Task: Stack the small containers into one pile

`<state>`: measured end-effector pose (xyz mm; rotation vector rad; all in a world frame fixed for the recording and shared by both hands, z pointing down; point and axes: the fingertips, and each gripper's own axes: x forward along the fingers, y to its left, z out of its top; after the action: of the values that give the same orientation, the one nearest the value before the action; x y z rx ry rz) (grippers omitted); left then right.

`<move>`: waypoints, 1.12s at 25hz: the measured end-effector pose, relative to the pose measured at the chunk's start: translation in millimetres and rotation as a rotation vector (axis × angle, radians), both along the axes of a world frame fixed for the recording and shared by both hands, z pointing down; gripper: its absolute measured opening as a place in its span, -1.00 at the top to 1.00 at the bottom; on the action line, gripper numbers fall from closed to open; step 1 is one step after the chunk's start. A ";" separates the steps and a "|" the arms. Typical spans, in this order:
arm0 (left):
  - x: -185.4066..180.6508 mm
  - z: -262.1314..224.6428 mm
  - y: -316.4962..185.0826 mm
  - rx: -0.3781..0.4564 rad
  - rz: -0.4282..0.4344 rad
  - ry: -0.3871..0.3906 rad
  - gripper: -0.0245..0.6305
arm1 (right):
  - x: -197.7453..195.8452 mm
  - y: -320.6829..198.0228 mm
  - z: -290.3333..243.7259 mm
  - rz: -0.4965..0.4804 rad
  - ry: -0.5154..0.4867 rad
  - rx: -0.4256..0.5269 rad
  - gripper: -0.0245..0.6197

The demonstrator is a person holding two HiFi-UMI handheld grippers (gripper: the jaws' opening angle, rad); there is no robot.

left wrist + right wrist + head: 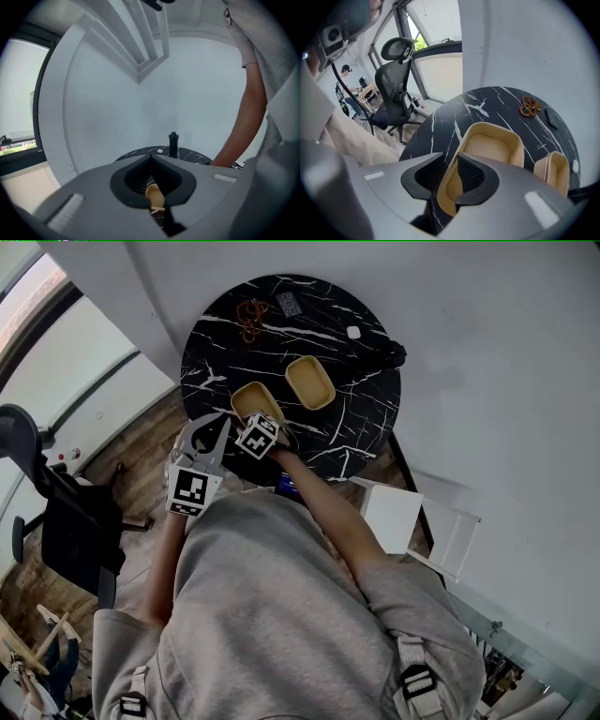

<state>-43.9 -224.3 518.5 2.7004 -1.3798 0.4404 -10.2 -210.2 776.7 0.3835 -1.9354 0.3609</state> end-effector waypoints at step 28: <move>65.7 10.7 -0.8 -0.014 0.189 0.021 0.93 | 94.6 -16.9 -65.6 0.262 -0.133 0.089 0.83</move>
<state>21.7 -225.1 529.3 2.8267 -1.1163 0.4317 84.4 -227.1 711.1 0.6900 -2.0401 0.4816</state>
